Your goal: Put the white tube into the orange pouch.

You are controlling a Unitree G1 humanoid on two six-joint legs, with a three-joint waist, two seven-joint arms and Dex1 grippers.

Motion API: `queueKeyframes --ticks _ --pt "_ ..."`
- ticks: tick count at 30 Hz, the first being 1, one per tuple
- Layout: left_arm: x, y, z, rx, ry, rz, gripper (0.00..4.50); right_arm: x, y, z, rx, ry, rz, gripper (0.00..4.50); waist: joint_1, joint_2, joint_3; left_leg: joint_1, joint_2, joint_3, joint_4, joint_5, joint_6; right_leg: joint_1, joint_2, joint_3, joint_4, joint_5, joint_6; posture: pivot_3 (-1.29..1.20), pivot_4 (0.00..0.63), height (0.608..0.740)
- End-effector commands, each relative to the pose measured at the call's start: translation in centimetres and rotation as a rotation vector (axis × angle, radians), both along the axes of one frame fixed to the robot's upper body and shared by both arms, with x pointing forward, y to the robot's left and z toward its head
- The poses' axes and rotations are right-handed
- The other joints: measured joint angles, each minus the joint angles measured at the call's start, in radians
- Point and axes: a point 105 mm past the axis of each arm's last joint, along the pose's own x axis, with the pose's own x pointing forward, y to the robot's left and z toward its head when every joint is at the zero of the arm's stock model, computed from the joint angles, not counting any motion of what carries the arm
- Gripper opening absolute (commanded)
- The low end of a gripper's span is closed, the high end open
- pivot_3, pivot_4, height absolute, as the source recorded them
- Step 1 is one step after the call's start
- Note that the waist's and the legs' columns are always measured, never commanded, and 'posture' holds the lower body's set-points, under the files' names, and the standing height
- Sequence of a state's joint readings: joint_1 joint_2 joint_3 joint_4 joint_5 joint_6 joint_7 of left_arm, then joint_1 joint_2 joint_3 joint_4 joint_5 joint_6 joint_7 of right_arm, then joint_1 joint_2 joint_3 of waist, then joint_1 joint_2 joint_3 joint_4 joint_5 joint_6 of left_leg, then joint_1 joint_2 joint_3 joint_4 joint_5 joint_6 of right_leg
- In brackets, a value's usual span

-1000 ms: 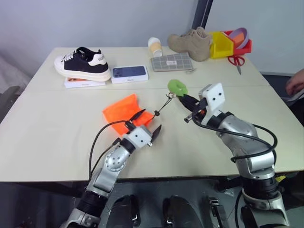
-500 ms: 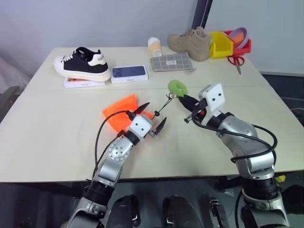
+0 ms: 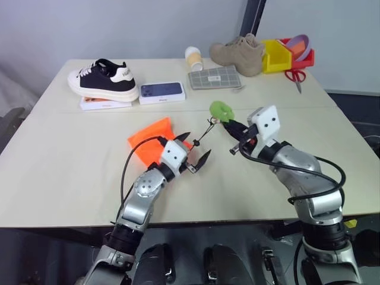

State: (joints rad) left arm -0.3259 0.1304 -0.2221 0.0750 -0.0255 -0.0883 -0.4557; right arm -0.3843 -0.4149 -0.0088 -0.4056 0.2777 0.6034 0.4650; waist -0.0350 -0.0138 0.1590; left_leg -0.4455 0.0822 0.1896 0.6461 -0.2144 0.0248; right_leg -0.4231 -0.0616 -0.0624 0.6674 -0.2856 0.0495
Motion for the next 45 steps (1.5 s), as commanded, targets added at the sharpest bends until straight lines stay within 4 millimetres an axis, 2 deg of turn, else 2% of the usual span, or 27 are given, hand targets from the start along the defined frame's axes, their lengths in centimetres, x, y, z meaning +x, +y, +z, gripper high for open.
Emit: queueKeyframes --ticks 1,7,27,30,36,37,41,45 --pt "-0.2 -0.6 1.8 0.041 -0.084 -0.039 4.45 -0.3 0.0 0.9 -0.001 -0.047 -0.002 0.0 0.0 0.0 0.0 0.0 0.0 0.0 0.0 0.0 0.0 0.0 0.0 0.0 0.0 0.0 0.0 0.0 0.15 0.74" --pt "0.1 -0.9 2.4 0.095 -0.094 -0.077 4.45 -0.3 0.2 0.9 0.003 -0.044 0.002 0.0 0.0 0.0 0.0 0.0 0.0 0.0 0.0 0.0 0.0 0.0 0.0 0.0 0.0 0.0 0.0 0.0 0.15 0.74" --pt "0.0 -1.3 1.9 0.118 -0.018 -0.124 4.45 -0.3 0.3 0.8 0.005 -0.045 0.004 0.0 0.0 0.0 0.0 0.0 0.0 0.0 0.0 0.0 0.0 0.0 0.0 0.0 0.0 0.0 0.0 0.0 0.15 0.74" --pt "0.0 -1.2 1.9 0.117 -0.016 -0.12 3.58 -0.3 0.4 0.8 0.005 -0.046 0.005 0.0 0.0 0.0 0.0 0.0 0.0 0.0 0.0 0.0 0.0 0.0 0.0 0.0 0.0 0.0 0.0 0.0 0.15 0.74" --pt "0.2 -1.0 1.9 0.117 -0.013 -0.107 0.48 -0.2 0.5 0.9 0.005 -0.047 0.007 0.0 0.0 0.0 0.0 0.0 0.0 0.0 0.0 0.0 0.0 0.0 0.0 0.0 0.0 0.0 0.0 0.0 0.15 0.74" --pt "0.2 -1.0 1.9 0.119 -0.014 -0.105 0.2 -0.2 0.5 0.9 0.005 -0.048 0.007 0.0 0.0 0.0 0.0 0.0 0.0 0.0 0.0 0.0 0.0 0.0 0.0 0.0 0.0 0.0 0.0 0.0 0.15 0.74" --pt "0.2 -0.8 1.8 0.134 -0.014 -0.096 0.22 -0.2 0.5 0.9 0.004 -0.049 0.007 0.0 0.0 0.0 0.0 0.0 0.0 0.0 0.0 0.0 0.0 0.0 0.0 0.0 0.0 0.0 0.0 0.0 0.15 0.74" --pt "-0.1 0.7 0.8 0.193 0.013 -0.089 0.22 0.0 0.0 1.2 0.001 -0.062 -0.017 0.0 -0.002 0.0 0.0 0.0 0.0 0.0 0.0 0.0 0.0 0.0 0.0 0.0 0.0 0.0 0.0 0.0 0.15 0.74"
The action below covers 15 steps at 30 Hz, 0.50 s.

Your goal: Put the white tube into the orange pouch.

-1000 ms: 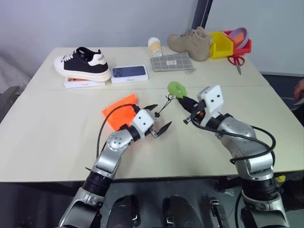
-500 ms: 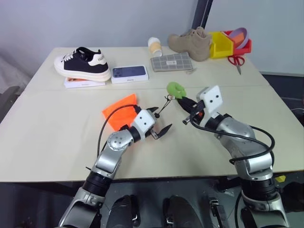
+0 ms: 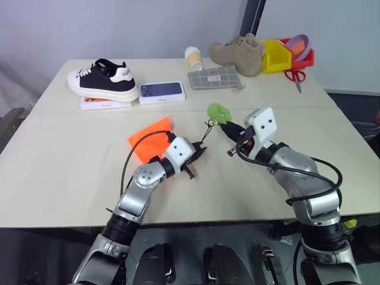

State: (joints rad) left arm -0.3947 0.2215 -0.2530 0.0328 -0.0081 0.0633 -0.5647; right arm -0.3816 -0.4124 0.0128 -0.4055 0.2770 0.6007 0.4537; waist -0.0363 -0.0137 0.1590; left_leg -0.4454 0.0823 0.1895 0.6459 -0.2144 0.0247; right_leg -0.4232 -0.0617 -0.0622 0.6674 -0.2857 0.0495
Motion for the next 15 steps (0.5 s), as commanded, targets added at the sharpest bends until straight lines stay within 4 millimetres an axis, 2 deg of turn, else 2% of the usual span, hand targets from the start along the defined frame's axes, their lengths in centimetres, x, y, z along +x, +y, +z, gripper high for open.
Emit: queueKeyframes --ticks 1,5,9,12,15 --pt "-0.5 1.1 0.7 0.027 -0.025 -0.004 0.22 0.1 -0.6 1.5 0.005 -0.071 -0.03 0.0 -0.001 0.0 0.0 0.0 0.0 0.0 0.0 0.0 0.0 0.0 0.0 0.0 0.0 0.0 0.0 0.0 0.15 0.74" --pt "-1.7 3.5 -1.0 0.127 0.031 -0.028 0.22 1.0 -2.0 1.4 -0.013 -0.078 -0.117 0.0 -0.007 0.0 0.0 0.0 0.0 0.0 -0.001 0.0 0.0 0.0 0.0 0.0 0.0 0.0 0.0 0.0 0.15 0.74" --pt "-4.0 6.1 -3.4 0.258 0.118 -0.088 0.22 2.4 -3.9 0.8 -0.048 -0.06 -0.226 0.0 -0.007 0.0 0.0 0.0 0.0 0.0 -0.001 0.0 -0.001 -0.001 0.0 0.0 0.0 0.0 0.0 0.0 0.15 0.74" --pt "-4.7 7.5 -3.9 0.281 0.154 -0.086 0.22 2.7 -4.3 0.4 -0.064 -0.047 -0.246 0.0 -0.006 0.0 0.0 0.0 0.0 0.0 -0.001 0.0 -0.001 -0.001 -0.001 0.0 0.0 -0.002 -0.003 0.0 0.15 0.74" --pt "-4.8 8.0 -3.8 0.289 0.154 -0.076 0.22 2.8 -4.0 0.1 -0.071 -0.04 -0.237 0.0 -0.005 0.0 0.0 0.0 0.0 0.0 -0.001 -0.001 -0.003 -0.001 -0.001 0.0 0.0 -0.002 -0.004 0.0 0.15 0.74"
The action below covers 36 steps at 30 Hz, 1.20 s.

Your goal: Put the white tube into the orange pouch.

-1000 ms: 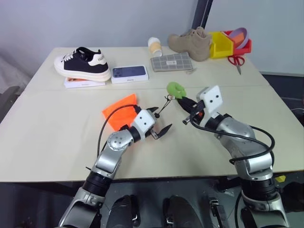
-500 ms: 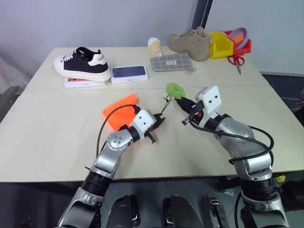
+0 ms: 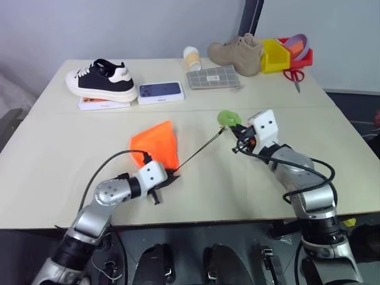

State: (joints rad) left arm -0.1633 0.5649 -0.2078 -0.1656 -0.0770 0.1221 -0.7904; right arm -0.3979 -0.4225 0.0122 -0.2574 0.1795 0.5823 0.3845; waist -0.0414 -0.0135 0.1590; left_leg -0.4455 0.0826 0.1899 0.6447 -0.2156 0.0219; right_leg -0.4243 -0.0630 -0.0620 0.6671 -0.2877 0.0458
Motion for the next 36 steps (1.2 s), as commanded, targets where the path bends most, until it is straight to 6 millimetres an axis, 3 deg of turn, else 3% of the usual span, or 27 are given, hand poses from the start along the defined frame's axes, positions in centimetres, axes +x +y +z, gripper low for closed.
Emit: queueKeyframes --ticks 1,5,6,8,12,14,19,24,28,33,36 --pt "0.0 0.9 0.4 0.007 -0.007 0.019 0.22 0.4 -0.9 2.4 -0.017 -0.101 -0.046 0.0 -0.001 0.0 0.0 0.0 0.0 0.0 0.0 0.0 0.0 0.0 0.0 0.0 0.0 0.0 0.0 0.0 0.15 0.74" --pt "0.6 0.9 1.1 -0.044 -0.004 0.045 0.22 0.2 -0.2 2.0 -0.024 -0.078 0.002 0.0 -0.002 0.0 0.0 0.0 0.0 0.0 0.0 0.0 0.0 0.0 0.0 0.0 0.0 0.0 0.0 0.0 0.15 0.74" --pt "0.7 0.9 1.4 -0.07 0.01 0.051 1.28 0.1 0.0 1.7 -0.024 -0.06 0.02 0.31 -0.002 0.0 0.0 0.0 0.0 0.0 0.0 0.0 0.001 0.0 0.0 0.0 0.0 0.0 0.0 0.0 0.15 0.74" --pt "0.6 0.6 2.0 -0.117 0.028 0.045 2.15 -0.4 0.5 1.2 -0.016 -0.02 0.064 1.03 -0.001 0.0 0.0 0.0 0.0 0.0 0.0 0.001 0.002 0.0 0.0 0.0 0.0 0.0 0.0 0.0 0.15 0.74" --pt "0.4 0.5 4.3 -0.269 0.063 0.042 4.19 -1.4 1.1 0.8 -0.027 -0.001 0.121 3.09 -0.001 0.0 0.0 0.0 0.0 0.0 0.0 0.001 0.002 0.0 0.0 0.0 0.0 0.001 0.001 0.0 0.15 0.74" --pt "-0.1 0.7 4.9 -0.311 0.111 0.021 4.22 -2.0 1.3 0.5 -0.041 0.01 0.153 4.07 -0.001 0.0 0.0 0.0 0.0 0.0 0.0 0.001 0.002 0.0 0.0 0.0 0.0 0.001 0.002 0.0 0.15 0.74" --pt "-1.2 3.2 6.2 -0.395 0.23 0.041 4.22 -3.6 1.1 -0.4 -0.078 0.033 0.221 4.07 -0.002 0.0 0.0 0.0 0.0 0.0 0.0 0.001 0.002 0.0 0.001 0.0 0.0 0.001 0.003 0.0 0.15 0.74" --pt "1.1 9.4 6.9 -0.449 0.126 0.341 4.22 -4.8 -0.2 -0.6 -0.035 0.045 0.251 4.07 -0.001 0.0 0.0 0.001 0.0 -0.001 0.0 0.001 0.001 0.001 0.001 0.0 0.0 0.0 0.001 0.0 0.15 0.74" --pt "1.0 13.5 5.3 -0.408 0.086 0.529 4.22 -5.5 -2.4 -2.0 0.038 0.095 0.218 4.07 0.001 0.0 0.0 0.0 0.0 -0.001 0.0 -0.001 0.0 0.002 0.0 0.0 -0.002 0.0 0.0 0.0 0.15 0.74" --pt "0.3 15.0 3.3 -0.399 0.096 0.627 4.22 -5.9 -4.2 -3.4 0.051 0.13 0.181 4.07 0.001 0.0 0.0 0.001 0.0 -0.001 0.0 -0.002 0.0 -0.001 0.0 0.0 -0.003 0.0 -0.001 0.0 0.15 0.74" --pt "0.2 15.0 3.0 -0.391 0.085 0.64 4.22 -5.8 -4.3 -3.3 0.076 0.125 0.19 4.07 0.0 0.0 0.0 0.001 0.0 -0.001 0.0 -0.002 0.0 -0.002 -0.001 0.0 -0.003 0.0 -0.001 0.0 0.15 0.74"
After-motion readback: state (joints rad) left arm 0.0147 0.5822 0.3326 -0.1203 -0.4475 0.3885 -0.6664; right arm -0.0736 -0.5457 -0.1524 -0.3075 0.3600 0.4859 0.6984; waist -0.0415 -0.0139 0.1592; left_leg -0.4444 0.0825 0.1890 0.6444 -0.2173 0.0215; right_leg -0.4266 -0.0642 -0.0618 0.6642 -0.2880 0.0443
